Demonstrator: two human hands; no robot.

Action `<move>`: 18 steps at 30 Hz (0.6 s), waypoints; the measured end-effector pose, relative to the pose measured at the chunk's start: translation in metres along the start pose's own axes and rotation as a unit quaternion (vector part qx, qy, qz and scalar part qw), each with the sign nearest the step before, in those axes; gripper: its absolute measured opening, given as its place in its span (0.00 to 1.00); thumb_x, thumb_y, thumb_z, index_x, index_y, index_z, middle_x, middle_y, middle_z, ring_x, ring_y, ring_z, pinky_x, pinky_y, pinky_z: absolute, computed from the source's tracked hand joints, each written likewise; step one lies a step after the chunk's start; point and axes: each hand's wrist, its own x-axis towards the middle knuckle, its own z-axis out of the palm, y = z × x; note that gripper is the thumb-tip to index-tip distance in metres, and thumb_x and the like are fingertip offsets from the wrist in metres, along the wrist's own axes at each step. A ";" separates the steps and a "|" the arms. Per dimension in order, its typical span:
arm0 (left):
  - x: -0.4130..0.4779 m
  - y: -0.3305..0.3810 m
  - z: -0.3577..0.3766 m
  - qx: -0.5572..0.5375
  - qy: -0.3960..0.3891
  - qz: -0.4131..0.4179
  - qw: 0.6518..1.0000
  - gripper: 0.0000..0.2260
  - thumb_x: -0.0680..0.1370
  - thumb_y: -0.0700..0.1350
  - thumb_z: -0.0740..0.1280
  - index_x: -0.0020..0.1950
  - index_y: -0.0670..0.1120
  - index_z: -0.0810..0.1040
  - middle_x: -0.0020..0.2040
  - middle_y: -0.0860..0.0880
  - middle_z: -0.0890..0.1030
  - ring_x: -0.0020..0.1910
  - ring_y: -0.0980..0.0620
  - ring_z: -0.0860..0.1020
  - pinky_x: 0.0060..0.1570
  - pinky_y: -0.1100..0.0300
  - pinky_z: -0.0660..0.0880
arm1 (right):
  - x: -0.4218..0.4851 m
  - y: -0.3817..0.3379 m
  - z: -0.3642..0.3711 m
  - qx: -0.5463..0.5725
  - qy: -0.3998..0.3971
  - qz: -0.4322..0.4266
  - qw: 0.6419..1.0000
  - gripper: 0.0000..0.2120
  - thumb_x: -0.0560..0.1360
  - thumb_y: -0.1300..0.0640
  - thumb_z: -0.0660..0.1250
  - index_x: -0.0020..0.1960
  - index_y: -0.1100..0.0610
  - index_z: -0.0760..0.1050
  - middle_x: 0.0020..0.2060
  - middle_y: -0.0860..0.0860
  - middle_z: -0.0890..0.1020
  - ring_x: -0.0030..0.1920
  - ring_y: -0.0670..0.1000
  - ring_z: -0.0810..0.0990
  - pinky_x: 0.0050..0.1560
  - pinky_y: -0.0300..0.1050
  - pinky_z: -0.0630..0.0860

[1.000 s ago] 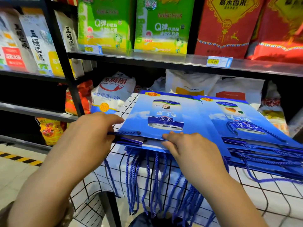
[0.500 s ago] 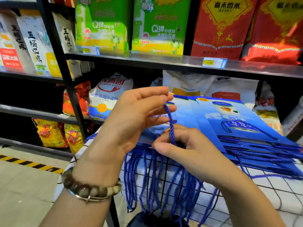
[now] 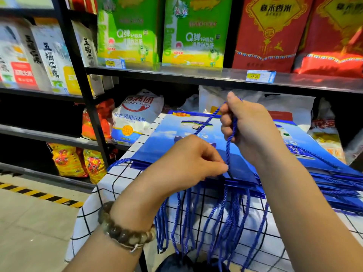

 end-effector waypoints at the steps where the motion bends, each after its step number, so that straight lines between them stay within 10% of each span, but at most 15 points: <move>1: 0.001 0.000 -0.001 0.004 0.008 0.000 1.000 0.07 0.72 0.42 0.69 0.34 0.44 0.81 0.29 0.49 0.78 0.28 0.55 0.72 0.33 0.62 0.71 | 0.001 0.003 -0.002 0.003 -0.008 0.003 1.000 0.16 0.79 0.52 0.57 0.35 0.56 0.71 0.19 0.46 0.70 0.19 0.45 0.67 0.19 0.33 0.61; 9: 0.013 -0.003 0.005 -0.041 0.037 -0.024 0.998 0.11 0.75 0.42 0.67 0.33 0.41 0.78 0.34 0.44 0.81 0.24 0.58 0.73 0.27 0.69 0.69 | 0.000 0.012 -0.015 0.022 -0.004 0.033 0.999 0.13 0.79 0.55 0.58 0.39 0.59 0.73 0.23 0.49 0.73 0.21 0.45 0.73 0.21 0.34 0.69; 14: 0.018 -0.010 0.000 -0.113 0.112 -0.043 0.986 0.08 0.76 0.44 0.66 0.39 0.44 0.82 0.38 0.43 0.81 0.29 0.56 0.76 0.27 0.68 0.72 | -0.008 0.026 -0.032 -0.306 0.007 -0.005 0.952 0.12 0.72 0.52 0.68 0.51 0.54 0.68 0.38 0.54 0.79 0.41 0.55 0.80 0.43 0.54 0.77; 18: 0.020 -0.011 0.001 -0.066 0.104 -0.049 0.991 0.07 0.76 0.41 0.66 0.43 0.40 0.81 0.34 0.44 0.81 0.29 0.54 0.77 0.32 0.63 0.76 | -0.016 0.040 -0.044 -0.371 0.064 -0.086 0.922 0.11 0.71 0.56 0.70 0.41 0.50 0.67 0.34 0.48 0.76 0.38 0.51 0.78 0.39 0.46 0.73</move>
